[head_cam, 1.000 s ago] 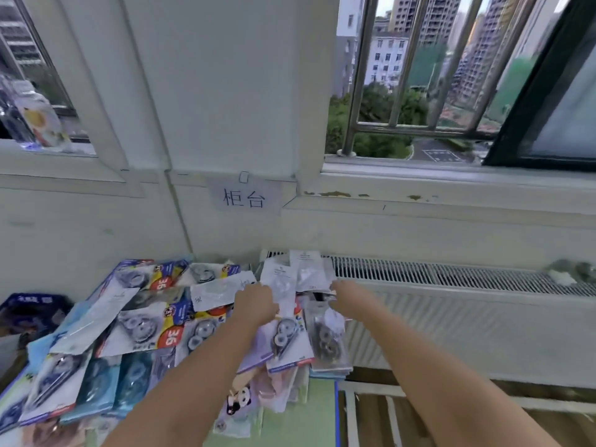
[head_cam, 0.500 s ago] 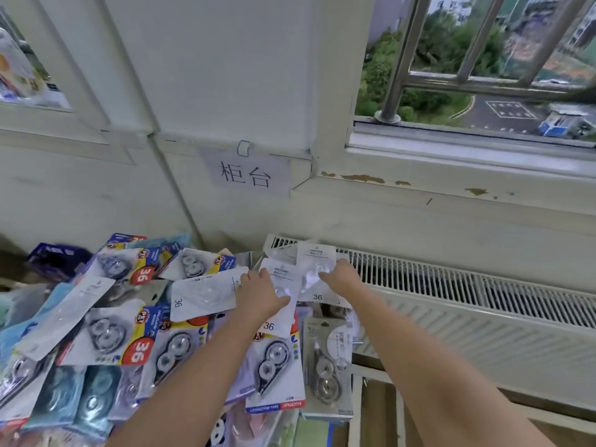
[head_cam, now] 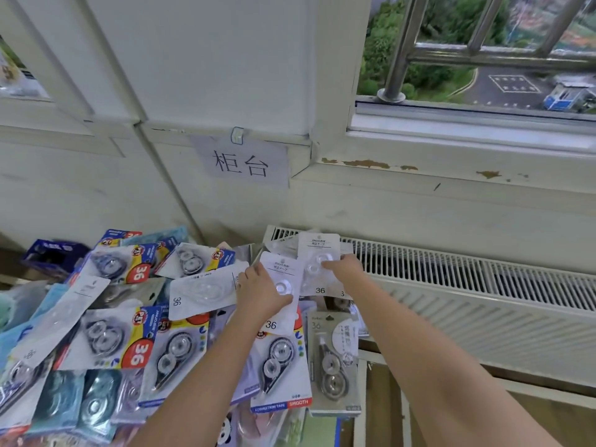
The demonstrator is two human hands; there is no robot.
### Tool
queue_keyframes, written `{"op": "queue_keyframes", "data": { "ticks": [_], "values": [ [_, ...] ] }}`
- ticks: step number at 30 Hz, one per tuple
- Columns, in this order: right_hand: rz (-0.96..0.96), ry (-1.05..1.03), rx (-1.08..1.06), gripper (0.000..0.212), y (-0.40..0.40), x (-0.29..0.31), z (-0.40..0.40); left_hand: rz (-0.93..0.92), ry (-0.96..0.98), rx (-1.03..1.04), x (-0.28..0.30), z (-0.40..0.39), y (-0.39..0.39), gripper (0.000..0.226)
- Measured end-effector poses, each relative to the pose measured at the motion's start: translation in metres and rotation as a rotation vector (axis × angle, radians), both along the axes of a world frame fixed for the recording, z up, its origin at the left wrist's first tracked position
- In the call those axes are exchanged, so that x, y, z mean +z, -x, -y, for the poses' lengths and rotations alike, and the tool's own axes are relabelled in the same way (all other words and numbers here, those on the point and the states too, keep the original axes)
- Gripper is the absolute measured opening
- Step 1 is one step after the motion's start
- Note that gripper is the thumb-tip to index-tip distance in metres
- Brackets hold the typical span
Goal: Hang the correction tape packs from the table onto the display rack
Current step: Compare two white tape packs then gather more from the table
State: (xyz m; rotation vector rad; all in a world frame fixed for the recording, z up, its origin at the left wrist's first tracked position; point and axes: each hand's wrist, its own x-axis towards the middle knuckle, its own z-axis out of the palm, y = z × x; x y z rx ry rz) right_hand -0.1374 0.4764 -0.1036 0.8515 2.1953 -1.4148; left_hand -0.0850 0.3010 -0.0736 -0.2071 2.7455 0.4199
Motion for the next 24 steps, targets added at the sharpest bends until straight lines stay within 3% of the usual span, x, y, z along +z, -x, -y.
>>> {"op": "queue_keyframes", "data": {
  "ticks": [6,9,14,19,21,24],
  "values": [
    [-0.045,0.202,-0.088,0.042,-0.003,0.002,-0.005,-0.019,-0.054,0.039,0.004,0.006,-0.001,0.102],
    [-0.058,0.306,-0.119,0.032,-0.006,0.006,-0.007,-0.007,-0.169,0.093,0.008,0.012,-0.002,0.100],
    [-0.080,0.392,-0.180,0.048,-0.011,0.004,-0.011,0.038,-0.364,0.180,0.022,0.020,-0.003,0.103],
    [-0.150,0.422,-0.281,0.045,-0.023,0.012,-0.017,0.050,-0.598,0.289,0.027,0.040,-0.005,0.103],
    [-0.178,0.474,-0.347,0.044,-0.032,0.016,-0.019,0.023,-0.716,0.334,0.030,0.045,-0.009,0.094],
    [-0.202,0.657,-0.458,0.037,-0.054,0.027,-0.016,-0.007,-0.779,0.333,0.033,0.050,-0.015,0.054]
  ]
}}
